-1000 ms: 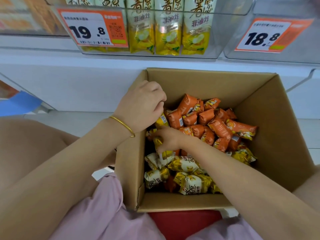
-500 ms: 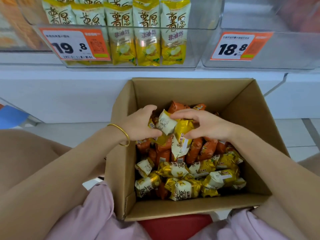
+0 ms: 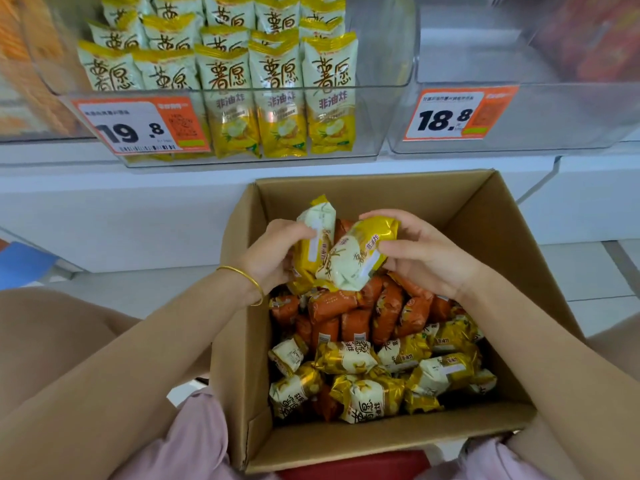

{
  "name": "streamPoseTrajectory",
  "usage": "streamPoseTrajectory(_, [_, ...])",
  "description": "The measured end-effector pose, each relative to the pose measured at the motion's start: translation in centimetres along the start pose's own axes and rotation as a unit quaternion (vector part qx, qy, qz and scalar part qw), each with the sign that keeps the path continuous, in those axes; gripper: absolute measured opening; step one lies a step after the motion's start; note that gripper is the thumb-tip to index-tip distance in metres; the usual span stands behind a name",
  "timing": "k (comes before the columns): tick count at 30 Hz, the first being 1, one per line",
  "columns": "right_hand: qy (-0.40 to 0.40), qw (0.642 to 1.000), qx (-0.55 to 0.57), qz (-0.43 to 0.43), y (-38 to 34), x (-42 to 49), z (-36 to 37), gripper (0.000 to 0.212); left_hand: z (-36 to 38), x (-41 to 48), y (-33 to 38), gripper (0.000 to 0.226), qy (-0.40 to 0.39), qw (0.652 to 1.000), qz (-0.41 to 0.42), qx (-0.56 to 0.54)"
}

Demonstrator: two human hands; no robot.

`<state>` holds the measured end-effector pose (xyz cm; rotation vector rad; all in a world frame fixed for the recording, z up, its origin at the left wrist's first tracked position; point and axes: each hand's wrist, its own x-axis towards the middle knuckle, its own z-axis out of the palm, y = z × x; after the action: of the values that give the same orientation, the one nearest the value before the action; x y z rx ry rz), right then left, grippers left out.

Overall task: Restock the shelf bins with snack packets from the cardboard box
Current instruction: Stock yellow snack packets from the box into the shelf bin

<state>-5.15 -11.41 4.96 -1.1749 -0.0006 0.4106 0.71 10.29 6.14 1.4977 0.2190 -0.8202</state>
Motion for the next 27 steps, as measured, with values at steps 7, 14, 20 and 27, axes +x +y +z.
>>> streamPoseTrajectory(7, [0.130,0.986,0.069,-0.077,-0.4,0.1,0.5,0.061,-0.4,-0.3,0.4,0.038,-0.041,0.986,-0.057,-0.151])
streamPoseTrajectory(14, [0.172,0.981,0.004,-0.085,2.0,-0.2,4.0,0.044,-0.4,-0.2,0.6,0.041,-0.069,0.972,-0.043,-0.220])
streamPoseTrajectory(20, [0.145,0.975,-0.166,0.012,1.1,-0.4,4.1,0.081,-0.5,-0.4,0.5,0.051,-0.092,0.983,0.007,-0.159])
streamPoseTrajectory(27, [0.034,0.997,0.053,0.048,-1.0,-0.7,3.4,0.075,-0.8,-1.0,1.0,0.054,-0.146,0.979,0.085,-0.117])
